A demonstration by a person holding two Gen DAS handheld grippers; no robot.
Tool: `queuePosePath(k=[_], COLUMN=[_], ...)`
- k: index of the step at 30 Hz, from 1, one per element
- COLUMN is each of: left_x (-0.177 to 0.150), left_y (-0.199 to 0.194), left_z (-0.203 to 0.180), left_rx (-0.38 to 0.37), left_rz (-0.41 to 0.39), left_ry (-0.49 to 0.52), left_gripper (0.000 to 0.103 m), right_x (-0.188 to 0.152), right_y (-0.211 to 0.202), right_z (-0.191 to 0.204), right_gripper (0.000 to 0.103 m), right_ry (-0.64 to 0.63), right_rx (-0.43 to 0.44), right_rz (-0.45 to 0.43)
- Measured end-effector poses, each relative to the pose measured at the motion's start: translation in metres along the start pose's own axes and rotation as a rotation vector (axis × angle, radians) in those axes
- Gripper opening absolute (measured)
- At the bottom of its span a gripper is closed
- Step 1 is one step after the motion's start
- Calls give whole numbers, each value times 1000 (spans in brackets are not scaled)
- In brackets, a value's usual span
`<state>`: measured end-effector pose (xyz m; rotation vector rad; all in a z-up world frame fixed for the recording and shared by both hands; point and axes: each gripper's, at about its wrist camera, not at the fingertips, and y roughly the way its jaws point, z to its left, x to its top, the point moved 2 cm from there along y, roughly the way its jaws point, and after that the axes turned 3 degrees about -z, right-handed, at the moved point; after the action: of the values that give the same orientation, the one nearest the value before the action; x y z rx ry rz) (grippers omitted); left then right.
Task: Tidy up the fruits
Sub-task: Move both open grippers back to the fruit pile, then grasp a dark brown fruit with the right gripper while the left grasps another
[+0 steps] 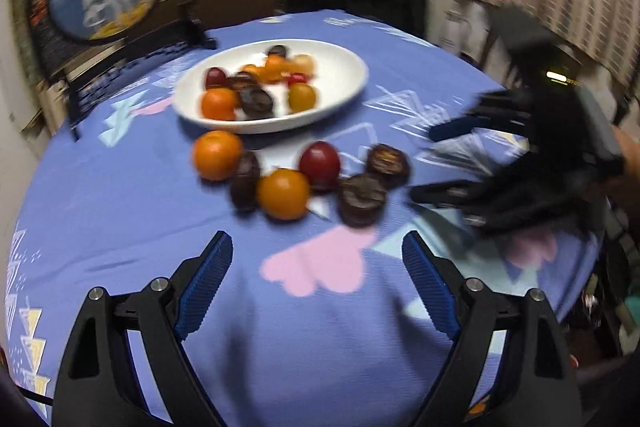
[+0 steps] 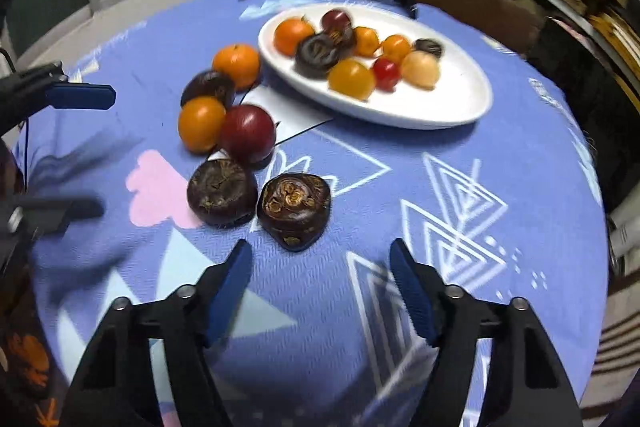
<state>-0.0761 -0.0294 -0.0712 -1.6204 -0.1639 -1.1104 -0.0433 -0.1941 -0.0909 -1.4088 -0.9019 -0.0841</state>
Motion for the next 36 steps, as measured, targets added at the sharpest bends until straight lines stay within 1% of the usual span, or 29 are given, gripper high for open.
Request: queuePosePath(k=[3,5,6,8,9,11,13,14,15,16,17,18,19,21,22,25,27,31,36], left_x=[2,5,7,11,13,19,24,26,28,30,31,32,31,30,31,31,32,37,48], left_y=[4,8,11,17,19,28,37,41,46,52,57,63,70,78,78,72,63,42,24], left_z=[-9,-12,-13,-18,-20,-28,-32,-32,-32,-31,-30,-29,-27,-24,-24,-21,-22,-18,3], left_rx=[-39,-52,-60,-80,-77,-59,-16,2,14,25,39,50,50,51,60,50,66,74,138], left_rz=[14,25,31,49,51,58,67,71,77,90,103,121,150,176,163,145,117,75,33], left_ry=[4,-9,-19,-34,-34,-34,-46,-54,-64,-80,-96,-113,-135,-166,-170,-188,-160,-138,-131], left_gripper=[84,84,84,84,85,85,84,79,72,69,61,50,46,43,41,40,40,40,40], right_x=[7,11,11,9,8,5,1,-1,-2,-4,-6,-8,-9,-13,-14,-18,-19,-14,0], right_y=[10,12,12,10,7,0,-11,-16,-20,-26,-30,-34,-36,-38,-37,-35,-34,-36,-45], right_z=[3,4,3,4,4,-4,-18,-24,-29,-35,-39,-44,-46,-50,-51,-49,-46,-38,-26], right_gripper=[59,41,41,41,41,41,41,41,41,41,41,41,41,41,41,41,41,41,41], right_ry=[-26,-18,-11,-23,-24,2,44,59,71,85,93,97,100,112,114,115,111,124,133], right_rx=[59,103,118,118,122,108,97,84,78,71,64,52,47,47,47,57,64,83,109], right_rz=[-8,-10,-11,-18,-20,-35,-61,-74,-82,-91,-97,-104,-108,-112,-113,-111,-111,-122,-164])
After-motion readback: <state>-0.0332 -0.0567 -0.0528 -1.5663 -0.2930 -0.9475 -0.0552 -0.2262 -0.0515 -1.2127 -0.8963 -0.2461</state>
